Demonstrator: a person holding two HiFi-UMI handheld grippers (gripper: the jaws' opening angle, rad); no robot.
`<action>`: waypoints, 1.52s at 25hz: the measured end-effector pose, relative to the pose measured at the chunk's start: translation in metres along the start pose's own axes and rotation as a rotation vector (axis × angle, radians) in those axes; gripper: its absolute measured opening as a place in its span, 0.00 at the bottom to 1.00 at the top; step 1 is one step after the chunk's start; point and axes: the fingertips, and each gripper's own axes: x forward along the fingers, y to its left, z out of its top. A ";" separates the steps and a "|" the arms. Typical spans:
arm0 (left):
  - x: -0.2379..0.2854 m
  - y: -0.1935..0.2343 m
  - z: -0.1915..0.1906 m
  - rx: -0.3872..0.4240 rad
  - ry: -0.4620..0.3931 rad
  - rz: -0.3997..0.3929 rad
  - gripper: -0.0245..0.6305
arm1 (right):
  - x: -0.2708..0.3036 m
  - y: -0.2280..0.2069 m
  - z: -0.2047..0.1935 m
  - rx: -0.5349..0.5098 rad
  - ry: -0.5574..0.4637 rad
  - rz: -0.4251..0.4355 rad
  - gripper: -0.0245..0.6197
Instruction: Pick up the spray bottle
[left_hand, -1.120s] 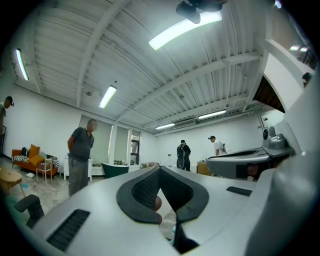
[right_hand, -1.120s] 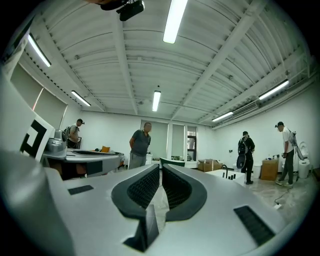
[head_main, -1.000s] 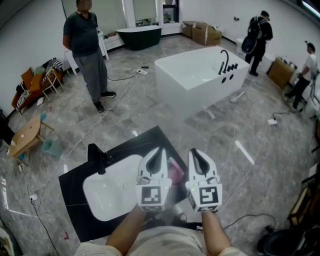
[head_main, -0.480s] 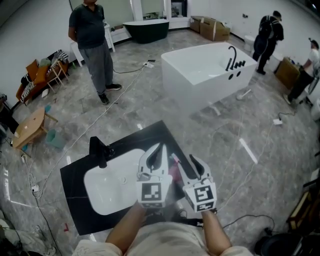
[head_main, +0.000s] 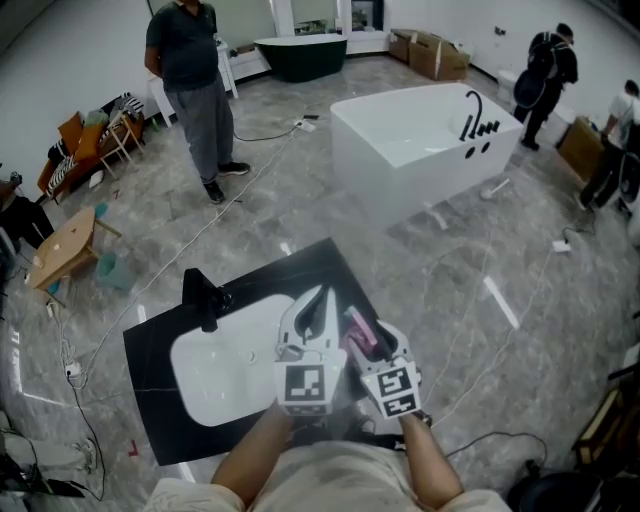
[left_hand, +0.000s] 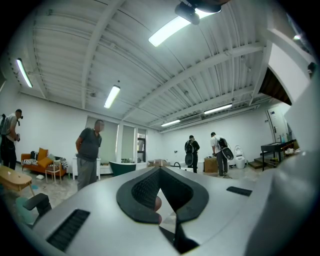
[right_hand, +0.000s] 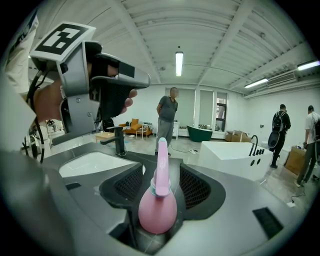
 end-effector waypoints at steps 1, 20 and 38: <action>0.000 0.001 0.000 0.001 -0.001 0.002 0.04 | 0.002 0.000 -0.001 0.003 0.002 0.001 0.38; -0.006 0.012 -0.008 0.013 0.018 0.024 0.04 | 0.019 -0.005 -0.010 0.058 -0.014 -0.028 0.27; -0.005 0.009 -0.008 -0.009 0.012 0.015 0.04 | -0.013 -0.020 0.038 0.024 -0.119 -0.073 0.26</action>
